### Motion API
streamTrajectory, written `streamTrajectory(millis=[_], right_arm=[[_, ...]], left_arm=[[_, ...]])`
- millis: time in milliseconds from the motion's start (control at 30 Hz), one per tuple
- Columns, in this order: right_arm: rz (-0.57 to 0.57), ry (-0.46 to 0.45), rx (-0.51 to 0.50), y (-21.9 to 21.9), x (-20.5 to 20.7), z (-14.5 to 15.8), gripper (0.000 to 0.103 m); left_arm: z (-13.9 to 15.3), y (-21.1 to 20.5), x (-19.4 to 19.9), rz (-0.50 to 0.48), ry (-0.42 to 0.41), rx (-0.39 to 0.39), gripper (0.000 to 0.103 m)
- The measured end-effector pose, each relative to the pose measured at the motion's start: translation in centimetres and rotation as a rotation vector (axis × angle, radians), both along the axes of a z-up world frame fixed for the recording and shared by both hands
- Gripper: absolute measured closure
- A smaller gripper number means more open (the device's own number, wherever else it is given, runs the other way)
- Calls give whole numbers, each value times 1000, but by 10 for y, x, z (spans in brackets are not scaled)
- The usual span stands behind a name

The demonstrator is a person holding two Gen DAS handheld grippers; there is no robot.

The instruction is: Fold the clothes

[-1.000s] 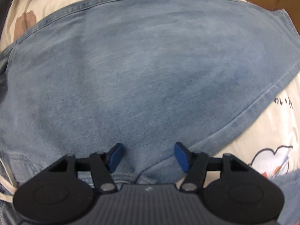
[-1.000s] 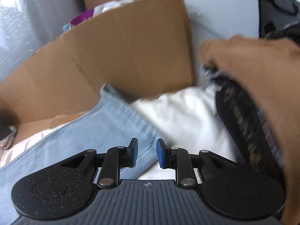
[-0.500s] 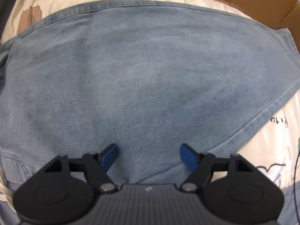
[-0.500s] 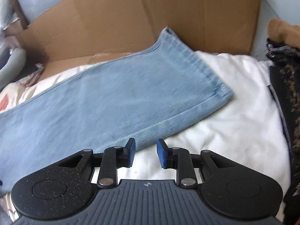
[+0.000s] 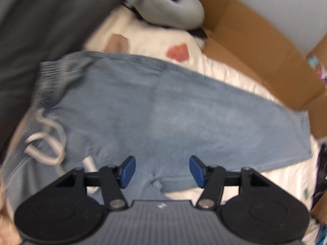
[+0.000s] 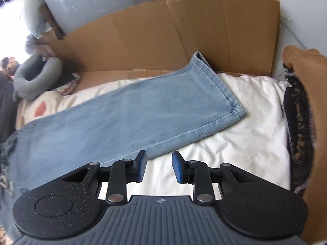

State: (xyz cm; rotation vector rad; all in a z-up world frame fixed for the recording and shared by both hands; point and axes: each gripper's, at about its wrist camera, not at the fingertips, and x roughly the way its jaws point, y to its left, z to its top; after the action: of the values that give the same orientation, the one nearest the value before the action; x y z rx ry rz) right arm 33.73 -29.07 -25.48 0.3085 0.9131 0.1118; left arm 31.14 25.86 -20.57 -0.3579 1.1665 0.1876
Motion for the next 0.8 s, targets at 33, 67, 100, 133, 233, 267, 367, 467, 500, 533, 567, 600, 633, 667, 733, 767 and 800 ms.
streamTrajectory(millis=[33, 67, 100, 133, 233, 267, 367, 467, 500, 533, 567, 600, 633, 667, 733, 767, 800], right_arm=[[-1, -6, 10, -2, -4, 11, 63], [7, -16, 10, -3, -8, 21, 62], [15, -26, 10, -5, -12, 32, 62], [22, -34, 8, -7, -16, 43, 62], [42, -45, 19, -23, -25, 80, 62], [51, -52, 21, -29, -27, 93, 61], [79, -79, 1, -47, -32, 134, 60], [97, -107, -14, -66, -37, 175, 60], [100, -116, -27, -71, -38, 188, 60], [103, -125, -41, -76, -39, 201, 60], [106, -135, -52, -82, -40, 214, 60], [111, -146, -59, -86, -41, 227, 60], [118, -156, -64, -90, -42, 239, 60], [128, -165, -67, -95, -43, 250, 60], [156, -177, -75, -103, -45, 267, 60], [169, -178, -81, -106, -47, 273, 59], [181, -178, -87, -109, -49, 279, 59]], left_arm=[[12, -1, -7, -4, 12, 8, 41], [25, -1, -15, -15, 25, 41, 41], [38, -1, -22, -26, 37, 76, 41], [49, 0, -32, -10, 30, 84, 40], [78, 7, -55, 48, 17, 82, 39], [87, 10, -61, 64, 18, 86, 39], [114, 11, -77, 82, 14, 100, 39], [133, 12, -90, 107, 9, 104, 39], [139, 12, -95, 116, 4, 103, 39], [144, 11, -99, 125, -2, 101, 39], [148, 10, -104, 136, -5, 93, 39], [152, 9, -108, 146, -8, 85, 39], [155, 8, -112, 156, -8, 78, 39], [157, 7, -117, 166, -6, 76, 39], [159, 4, -126, 188, 1, 68, 38], [160, 3, -130, 195, 7, 61, 38], [160, 2, -135, 198, 10, 60, 38]])
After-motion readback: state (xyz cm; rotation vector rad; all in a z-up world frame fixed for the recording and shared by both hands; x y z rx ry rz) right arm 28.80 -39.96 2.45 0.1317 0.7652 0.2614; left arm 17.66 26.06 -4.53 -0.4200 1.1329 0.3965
